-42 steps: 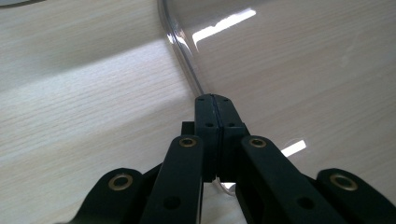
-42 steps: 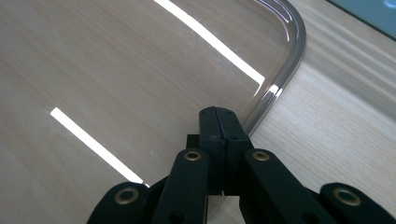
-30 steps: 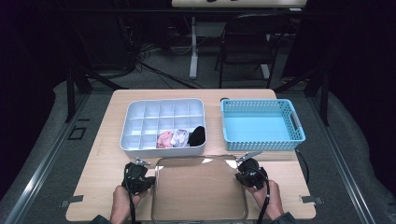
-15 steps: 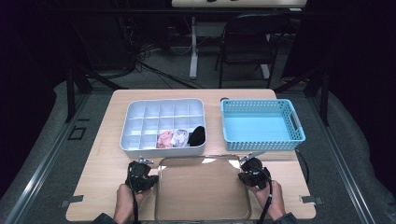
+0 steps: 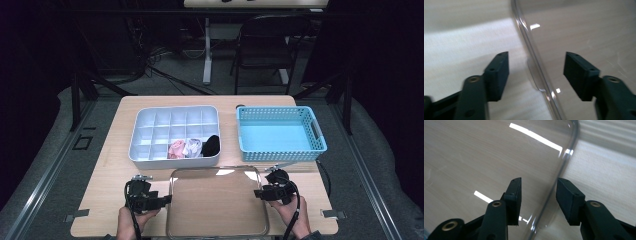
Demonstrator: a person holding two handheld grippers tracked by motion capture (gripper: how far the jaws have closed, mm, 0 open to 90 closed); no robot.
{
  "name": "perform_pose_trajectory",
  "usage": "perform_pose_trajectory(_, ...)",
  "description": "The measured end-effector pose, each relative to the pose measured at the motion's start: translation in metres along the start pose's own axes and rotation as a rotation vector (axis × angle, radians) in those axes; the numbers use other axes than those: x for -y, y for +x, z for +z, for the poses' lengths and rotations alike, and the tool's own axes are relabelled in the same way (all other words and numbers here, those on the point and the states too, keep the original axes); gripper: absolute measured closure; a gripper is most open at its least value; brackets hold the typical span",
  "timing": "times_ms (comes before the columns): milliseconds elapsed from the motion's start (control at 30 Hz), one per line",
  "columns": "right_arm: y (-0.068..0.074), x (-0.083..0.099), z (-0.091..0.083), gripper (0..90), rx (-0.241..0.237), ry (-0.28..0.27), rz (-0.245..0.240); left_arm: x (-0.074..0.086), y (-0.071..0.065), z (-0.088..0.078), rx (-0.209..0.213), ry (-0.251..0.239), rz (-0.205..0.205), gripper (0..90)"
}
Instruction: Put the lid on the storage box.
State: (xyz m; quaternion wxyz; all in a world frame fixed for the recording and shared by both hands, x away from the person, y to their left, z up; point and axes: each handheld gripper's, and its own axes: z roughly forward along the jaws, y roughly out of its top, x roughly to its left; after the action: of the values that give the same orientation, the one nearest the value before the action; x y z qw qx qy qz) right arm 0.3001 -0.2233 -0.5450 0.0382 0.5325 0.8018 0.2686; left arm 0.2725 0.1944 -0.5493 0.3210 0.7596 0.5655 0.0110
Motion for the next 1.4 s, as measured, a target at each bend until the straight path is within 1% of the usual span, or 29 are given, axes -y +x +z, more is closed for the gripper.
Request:
perform_pose_trajectory(33, -0.001, 0.001, -0.001, 53.5, 0.001, 0.007, 0.012, 0.003, -0.002, 0.0, 0.0, 0.0, -0.001, 32.1)
perform_pose_trajectory(100, -0.002, 0.004, -0.001, 49.1, 0.021, 0.007, 0.023, 0.006, -0.005, 0.002, -0.005, 0.011, -0.002, 26.7)
perform_pose_trajectory(167, -0.003, 0.007, -0.002, 46.3, 0.024, 0.011, 0.041, 0.008, -0.006, 0.003, -0.01, 0.023, -0.01, 21.8)
perform_pose_trajectory(233, -0.004, 0.009, -0.001, 42.7, 0.03, 0.024, 0.049, 0.01, -0.007, 0.004, -0.02, 0.025, -0.007, 18.2)
perform_pose_trajectory(300, -0.004, 0.012, -0.001, 39.4, 0.041, 0.033, 0.056, 0.012, -0.009, 0.006, -0.014, 0.033, -0.015, 16.6)
perform_pose_trajectory(333, -0.005, 0.013, -0.001, 38.1, 0.042, 0.038, 0.063, 0.013, -0.009, 0.006, -0.013, 0.035, -0.011, 16.6)
perform_pose_trajectory(367, -0.005, 0.014, -0.001, 38.2, 0.046, 0.042, 0.068, 0.014, -0.01, 0.006, -0.01, 0.04, -0.009, 16.9)
perform_pose_trajectory(433, -0.005, 0.016, 0.0, 40.9, 0.032, 0.038, 0.074, 0.016, -0.011, 0.007, -0.01, 0.035, -0.015, 19.4)
perform_pose_trajectory(467, -0.005, 0.016, -0.001, 40.9, 0.026, 0.045, 0.077, 0.017, -0.011, 0.008, -0.004, 0.039, -0.011, 20.7)
perform_pose_trajectory(500, -0.005, 0.017, -0.001, 42.2, 0.02, 0.055, 0.08, 0.018, -0.012, 0.008, -0.003, 0.036, -0.019, 21.7)
perform_pose_trajectory(567, -0.004, 0.018, 0.0, 44.2, 0.012, 0.043, 0.081, 0.019, -0.012, 0.008, 0.001, 0.036, -0.028, 26.4)
perform_pose_trajectory(600, -0.004, 0.018, 0.0, 44.9, 0.003, 0.048, 0.084, 0.02, -0.011, 0.008, 0.005, 0.039, -0.035, 28.4)
perform_pose_trajectory(667, -0.002, 0.019, 0.0, 48.0, -0.003, 0.043, 0.09, 0.02, -0.011, 0.008, -0.001, 0.028, -0.044, 31.9)
perform_pose_trajectory(700, -0.002, 0.019, 0.0, 48.5, -0.005, 0.045, 0.092, 0.02, -0.01, 0.008, 0.004, 0.025, -0.049, 33.2)
perform_pose_trajectory(767, -0.001, 0.02, 0.001, 50.4, -0.013, 0.03, 0.1, 0.021, -0.01, 0.008, 0.008, 0.015, -0.064, 35.0)
perform_pose_trajectory(833, 0.0, 0.021, 0.0, 50.5, -0.004, 0.031, 0.106, 0.021, -0.01, 0.009, 0.021, 0.011, -0.075, 37.0)
perform_pose_trajectory(867, 0.001, 0.021, 0.001, 50.7, 0.003, 0.028, 0.104, 0.021, -0.011, 0.01, 0.022, 0.011, -0.071, 37.7)
perform_pose_trajectory(900, 0.001, 0.022, 0.001, 50.9, 0.006, 0.024, 0.106, 0.021, -0.011, 0.01, 0.039, 0.009, -0.08, 38.5)
perform_pose_trajectory(933, 0.002, 0.022, 0.001, 51.1, 0.009, 0.022, 0.109, 0.021, -0.011, 0.011, 0.056, 0.003, -0.102, 39.7)
perform_pose_trajectory(967, 0.002, 0.022, 0.001, 52.3, 0.014, 0.02, 0.113, 0.021, -0.011, 0.011, 0.061, 0.004, -0.102, 40.8)
perform_pose_trajectory(1000, 0.002, 0.022, 0.001, 52.3, 0.014, 0.02, 0.113, 0.021, -0.011, 0.011, 0.061, 0.004, -0.102, 41.4)
perform_pose_trajectory(1067, 0.001, 0.023, 0.001, 53.2, 0.01, 0.01, 0.119, 0.022, -0.009, 0.012, 0.075, -0.009, -0.132, 41.7)
perform_pose_trajectory(1100, 0.001, 0.024, 0.001, 53.8, 0.008, 0.0, 0.128, 0.022, -0.008, 0.011, 0.081, -0.01, -0.139, 41.7)
perform_pose_trajectory(1133, 0.0, 0.024, 0.001, 54.5, 0.002, 0.001, 0.126, 0.022, -0.008, 0.012, 0.084, -0.016, -0.147, 41.9)
perform_pose_trajectory(1267, -0.004, 0.025, 0.0, 55.5, -0.021, -0.01, 0.152, 0.022, -0.008, 0.012, 0.077, -0.023, -0.162, 41.8)
perform_pose_trajectory(1300, -0.005, 0.025, 0.0, 55.5, -0.025, -0.012, 0.159, 0.022, -0.008, 0.012, 0.077, -0.029, -0.172, 41.8)
perform_pose_trajectory(1333, -0.005, 0.025, 0.0, 55.8, -0.024, -0.015, 0.158, 0.022, -0.008, 0.012, 0.079, -0.028, -0.177, 41.7)
perform_pose_trajectory(1367, -0.005, 0.025, 0.0, 55.8, -0.021, -0.014, 0.156, 0.022, -0.008, 0.013, 0.083, -0.037, -0.197, 41.7)
perform_pose_trajectory(1400, -0.005, 0.025, 0.0, 55.8, -0.018, -0.014, 0.155, 0.022, -0.008, 0.013, 0.085, -0.04, -0.203, 41.8)
